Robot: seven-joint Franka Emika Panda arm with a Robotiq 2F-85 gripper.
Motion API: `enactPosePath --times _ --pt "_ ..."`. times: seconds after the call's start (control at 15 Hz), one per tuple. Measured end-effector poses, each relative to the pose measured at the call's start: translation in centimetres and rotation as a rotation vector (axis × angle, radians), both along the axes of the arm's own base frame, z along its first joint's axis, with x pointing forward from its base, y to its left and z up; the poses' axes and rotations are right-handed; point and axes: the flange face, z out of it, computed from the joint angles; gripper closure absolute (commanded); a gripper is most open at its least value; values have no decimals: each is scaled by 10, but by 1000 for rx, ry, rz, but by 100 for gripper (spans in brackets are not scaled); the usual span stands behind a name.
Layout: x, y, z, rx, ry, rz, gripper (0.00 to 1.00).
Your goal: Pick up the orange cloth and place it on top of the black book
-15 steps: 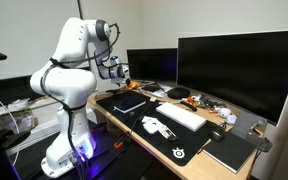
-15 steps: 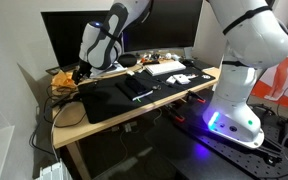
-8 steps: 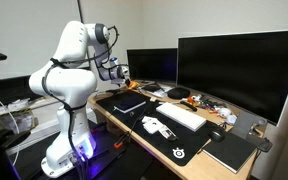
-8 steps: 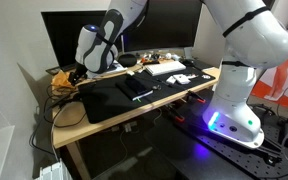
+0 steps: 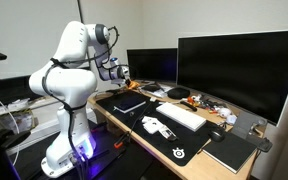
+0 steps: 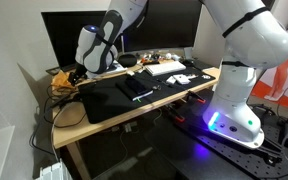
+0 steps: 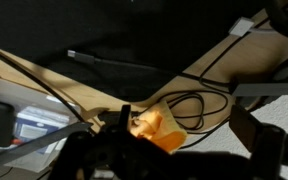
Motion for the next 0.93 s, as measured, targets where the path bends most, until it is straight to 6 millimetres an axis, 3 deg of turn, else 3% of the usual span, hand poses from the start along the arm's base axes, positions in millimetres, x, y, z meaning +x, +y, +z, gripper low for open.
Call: enactPosePath --times 0.47,0.6,0.67,0.93 --pt "26 15 -12 39 -26 -35 0" --pt "34 20 -17 45 -36 -36 18" --pt "37 23 -19 51 -41 -42 34" --pt "48 34 -24 61 -65 -50 65"
